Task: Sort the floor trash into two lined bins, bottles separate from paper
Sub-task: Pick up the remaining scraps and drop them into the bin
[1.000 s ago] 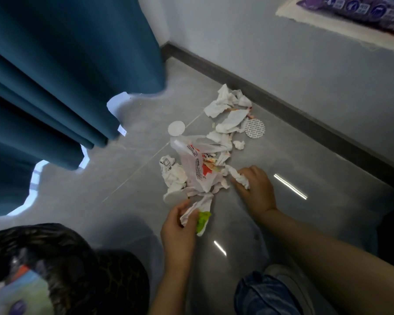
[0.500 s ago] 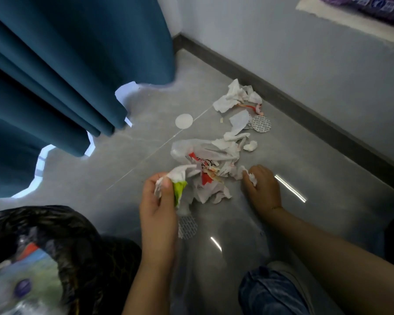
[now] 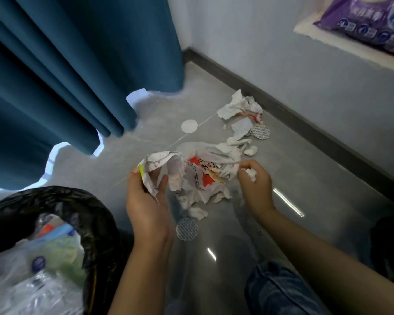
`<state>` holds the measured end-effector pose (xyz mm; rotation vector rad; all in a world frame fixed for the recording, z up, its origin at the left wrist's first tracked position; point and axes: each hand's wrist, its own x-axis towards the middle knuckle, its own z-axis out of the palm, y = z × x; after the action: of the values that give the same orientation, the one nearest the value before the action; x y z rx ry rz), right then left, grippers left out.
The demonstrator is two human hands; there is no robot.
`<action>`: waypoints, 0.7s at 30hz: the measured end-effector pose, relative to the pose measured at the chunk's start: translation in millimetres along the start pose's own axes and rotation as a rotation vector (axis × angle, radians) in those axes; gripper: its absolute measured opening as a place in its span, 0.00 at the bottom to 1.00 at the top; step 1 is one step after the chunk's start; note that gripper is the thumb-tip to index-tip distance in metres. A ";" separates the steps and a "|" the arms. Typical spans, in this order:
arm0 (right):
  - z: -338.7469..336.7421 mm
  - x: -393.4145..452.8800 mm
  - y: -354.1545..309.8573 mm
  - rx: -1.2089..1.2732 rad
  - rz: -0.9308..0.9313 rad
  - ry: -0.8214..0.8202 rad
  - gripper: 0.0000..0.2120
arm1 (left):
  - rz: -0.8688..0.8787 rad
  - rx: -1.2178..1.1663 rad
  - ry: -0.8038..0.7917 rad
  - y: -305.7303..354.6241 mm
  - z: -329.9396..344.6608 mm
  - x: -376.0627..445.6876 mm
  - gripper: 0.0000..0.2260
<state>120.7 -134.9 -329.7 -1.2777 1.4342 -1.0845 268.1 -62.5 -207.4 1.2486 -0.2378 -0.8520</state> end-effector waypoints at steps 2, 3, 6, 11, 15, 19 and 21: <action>-0.4 -7.7 -19.6 0.050 -0.045 -0.027 0.05 | -0.006 -0.006 -0.010 7.8 -2.7 -6.5 0.12; -1.0 -11.1 -28.1 0.075 -0.056 -0.045 0.05 | -0.019 -0.014 -0.022 12.6 -2.4 -10.3 0.14; -4.3 -20.6 -57.6 0.134 -0.056 -0.147 0.08 | -0.054 -0.032 -0.081 33.4 -7.2 -23.6 0.17; -14.7 -26.1 -120.3 0.173 0.037 -0.322 0.10 | 0.036 -0.038 -0.109 81.6 -27.0 -44.7 0.16; -19.3 -27.7 -181.1 0.127 0.146 -0.513 0.09 | 0.092 -0.079 -0.124 119.4 -43.3 -58.8 0.14; -18.1 -58.4 -260.9 0.066 0.173 -0.724 0.03 | 0.089 -0.093 -0.069 161.2 -57.7 -73.5 0.11; -13.0 -74.6 -287.6 -0.027 0.102 -0.805 0.03 | 0.086 -0.077 -0.044 175.8 -65.4 -78.0 0.13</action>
<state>171.1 -83.2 -41.2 -1.4134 0.8795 -0.3870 330.2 49.6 -49.7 1.1406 -0.2890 -0.8081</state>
